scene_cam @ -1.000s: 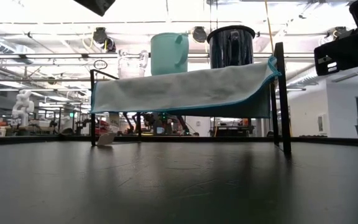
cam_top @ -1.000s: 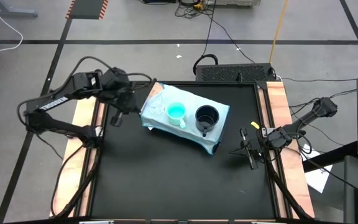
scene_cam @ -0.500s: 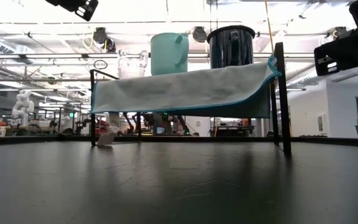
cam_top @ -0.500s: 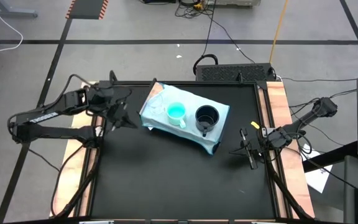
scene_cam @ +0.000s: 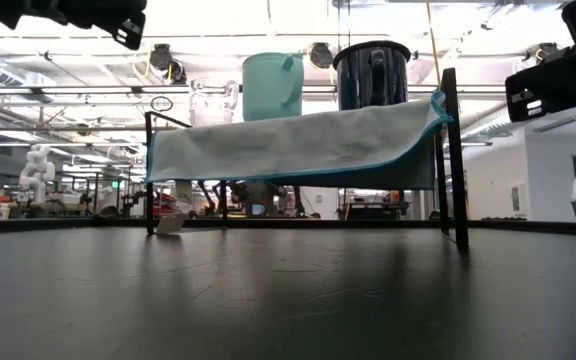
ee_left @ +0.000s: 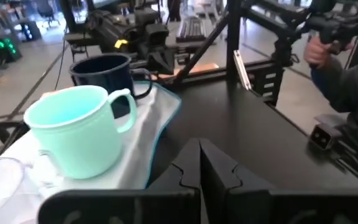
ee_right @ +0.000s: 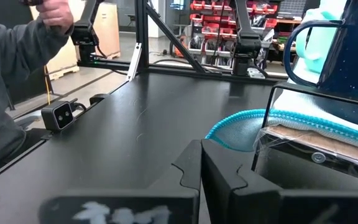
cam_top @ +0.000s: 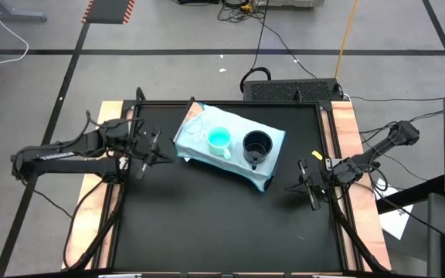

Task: Stack small to large cups/mugs on shelf
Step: Return to Home Position

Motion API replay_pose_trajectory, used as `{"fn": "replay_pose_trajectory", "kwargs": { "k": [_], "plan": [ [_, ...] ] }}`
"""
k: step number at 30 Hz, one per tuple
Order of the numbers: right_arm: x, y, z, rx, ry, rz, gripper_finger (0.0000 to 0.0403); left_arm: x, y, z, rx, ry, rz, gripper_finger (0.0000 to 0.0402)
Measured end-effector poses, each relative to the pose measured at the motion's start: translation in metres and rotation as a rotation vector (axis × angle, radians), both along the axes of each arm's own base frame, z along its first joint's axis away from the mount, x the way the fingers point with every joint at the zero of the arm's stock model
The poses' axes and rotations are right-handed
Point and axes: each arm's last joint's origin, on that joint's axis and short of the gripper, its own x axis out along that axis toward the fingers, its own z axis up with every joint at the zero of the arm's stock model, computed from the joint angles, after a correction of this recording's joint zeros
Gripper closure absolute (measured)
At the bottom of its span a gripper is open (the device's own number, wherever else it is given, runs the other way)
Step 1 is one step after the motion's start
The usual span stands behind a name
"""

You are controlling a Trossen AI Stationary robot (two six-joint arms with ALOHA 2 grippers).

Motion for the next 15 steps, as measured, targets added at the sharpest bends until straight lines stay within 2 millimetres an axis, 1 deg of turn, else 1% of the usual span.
{"fn": "replay_pose_trajectory", "kwargs": {
  "k": [4,9,15],
  "plan": [
    [0.0,0.0,0.0,0.0,0.0,0.0,0.0403,-0.004,-0.006,-0.014,-0.032,-0.024,-0.024,0.0401],
    [0.0,0.0,0.001,0.003,-0.009,0.0,0.0403,-0.005,-0.015,-0.032,-0.059,-0.056,-0.032,0.0401],
    [0.0,0.0,0.001,0.004,-0.012,0.0,0.0403,-0.007,-0.027,-0.057,-0.022,-0.101,-0.03,0.0401]
  ]
}}
